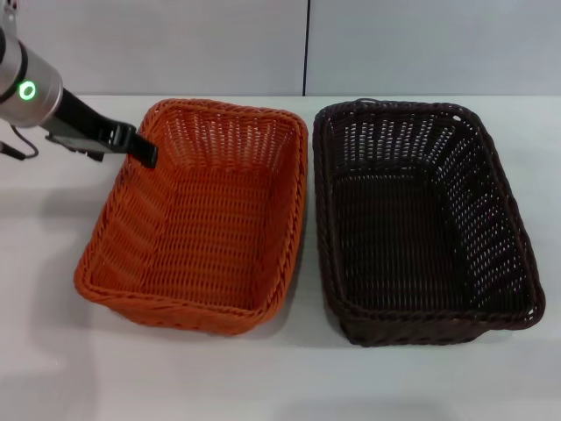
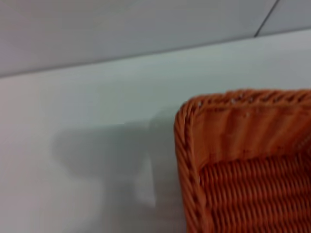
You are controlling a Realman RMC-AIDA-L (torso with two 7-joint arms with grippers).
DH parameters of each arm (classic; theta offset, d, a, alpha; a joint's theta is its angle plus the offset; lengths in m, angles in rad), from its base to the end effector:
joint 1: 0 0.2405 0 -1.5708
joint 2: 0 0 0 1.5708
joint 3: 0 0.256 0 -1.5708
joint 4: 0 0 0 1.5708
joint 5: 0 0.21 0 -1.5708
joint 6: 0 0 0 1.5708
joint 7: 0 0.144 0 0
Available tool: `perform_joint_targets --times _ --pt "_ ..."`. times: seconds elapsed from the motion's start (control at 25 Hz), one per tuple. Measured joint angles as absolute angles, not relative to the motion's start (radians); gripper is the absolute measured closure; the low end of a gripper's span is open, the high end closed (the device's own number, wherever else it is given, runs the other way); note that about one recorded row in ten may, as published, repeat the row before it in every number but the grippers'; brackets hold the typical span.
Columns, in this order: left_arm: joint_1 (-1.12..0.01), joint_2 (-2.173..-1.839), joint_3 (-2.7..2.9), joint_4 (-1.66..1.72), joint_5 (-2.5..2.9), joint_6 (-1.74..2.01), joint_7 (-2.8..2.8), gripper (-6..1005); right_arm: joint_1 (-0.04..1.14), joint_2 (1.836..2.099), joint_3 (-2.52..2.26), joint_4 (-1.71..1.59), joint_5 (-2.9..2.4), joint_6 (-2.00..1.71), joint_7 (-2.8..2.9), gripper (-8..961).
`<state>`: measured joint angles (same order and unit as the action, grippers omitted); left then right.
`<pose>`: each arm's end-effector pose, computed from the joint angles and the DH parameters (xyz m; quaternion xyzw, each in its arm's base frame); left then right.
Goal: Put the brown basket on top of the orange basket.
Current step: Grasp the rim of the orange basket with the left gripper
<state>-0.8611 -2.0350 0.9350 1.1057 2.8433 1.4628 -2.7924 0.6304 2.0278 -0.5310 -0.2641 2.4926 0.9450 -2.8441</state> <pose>-0.1892 0.4318 0.0700 -0.7971 -0.5081 0.0938 0.3124 0.3268 0.4182 0.1097 -0.5930 0.2166 0.2977 0.7161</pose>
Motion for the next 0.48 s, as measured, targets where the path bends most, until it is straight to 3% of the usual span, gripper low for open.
perform_joint_targets --times 0.48 --pt "-0.797 -2.052 0.943 1.101 2.890 1.480 -2.800 196 0.623 2.034 -0.534 -0.264 2.493 0.948 -2.844 272"
